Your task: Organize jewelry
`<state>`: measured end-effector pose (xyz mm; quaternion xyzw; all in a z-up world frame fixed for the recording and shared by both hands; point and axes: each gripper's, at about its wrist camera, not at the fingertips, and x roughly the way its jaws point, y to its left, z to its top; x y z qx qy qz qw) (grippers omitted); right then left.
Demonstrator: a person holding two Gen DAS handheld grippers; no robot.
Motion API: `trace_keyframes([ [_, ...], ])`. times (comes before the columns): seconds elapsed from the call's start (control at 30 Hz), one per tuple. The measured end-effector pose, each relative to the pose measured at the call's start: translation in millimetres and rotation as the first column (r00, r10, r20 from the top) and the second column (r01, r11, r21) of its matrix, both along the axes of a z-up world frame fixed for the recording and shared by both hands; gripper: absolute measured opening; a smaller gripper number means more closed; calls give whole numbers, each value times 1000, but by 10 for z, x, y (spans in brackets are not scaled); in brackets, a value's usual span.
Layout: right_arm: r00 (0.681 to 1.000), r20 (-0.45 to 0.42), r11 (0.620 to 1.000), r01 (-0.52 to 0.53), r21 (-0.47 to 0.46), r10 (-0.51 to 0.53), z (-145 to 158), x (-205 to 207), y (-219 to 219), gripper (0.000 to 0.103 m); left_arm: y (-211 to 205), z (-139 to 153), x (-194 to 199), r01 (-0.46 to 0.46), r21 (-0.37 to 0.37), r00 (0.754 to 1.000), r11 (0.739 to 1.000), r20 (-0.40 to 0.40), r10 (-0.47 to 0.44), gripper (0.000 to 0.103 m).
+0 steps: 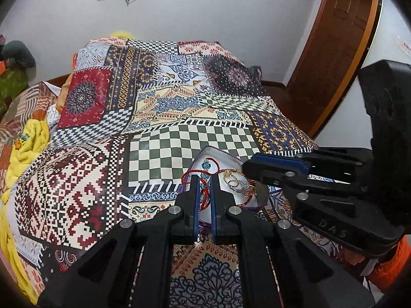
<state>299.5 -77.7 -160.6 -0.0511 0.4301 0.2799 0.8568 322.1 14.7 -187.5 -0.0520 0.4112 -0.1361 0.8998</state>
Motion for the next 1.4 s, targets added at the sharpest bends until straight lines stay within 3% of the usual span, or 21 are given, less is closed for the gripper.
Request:
trace_keyframes([
  [0.5, 995, -100, 999, -33, -9, 32, -248, 240, 75, 9, -61, -103, 90, 28, 8, 999, 1000, -19, -28, 6],
  [0.77, 995, -86, 998, -53, -31, 50, -218, 179, 130, 10, 16, 13, 8, 0, 27, 1000, 1000, 9, 0, 6],
  [0.83, 996, -76, 998, -55, -40, 52, -186, 148, 138, 14, 34, 54, -23, -8, 37, 1000, 999, 19, 7, 6],
  [0.9, 997, -60, 998, -53, -44, 50, -139, 111, 140, 31, 54, 105, -61, -15, 44, 999, 999, 30, 14, 6],
  [0.97, 999, -31, 998, -43, -41, 42, -70, 61, 128, 38, 68, 157, -98, -22, 52, 999, 998, 41, 19, 6],
  [1.2, 997, 71, 999, -6, -52, 10, 269, -153, 62, 38, 76, 489, -344, -40, 67, 993, 997, 112, 32, 8],
  [1.4, 985, 167, 999, 33, -18, -30, 673, -432, -69, 38, 49, 872, -660, -57, 68, 978, 996, 205, 42, 28],
])
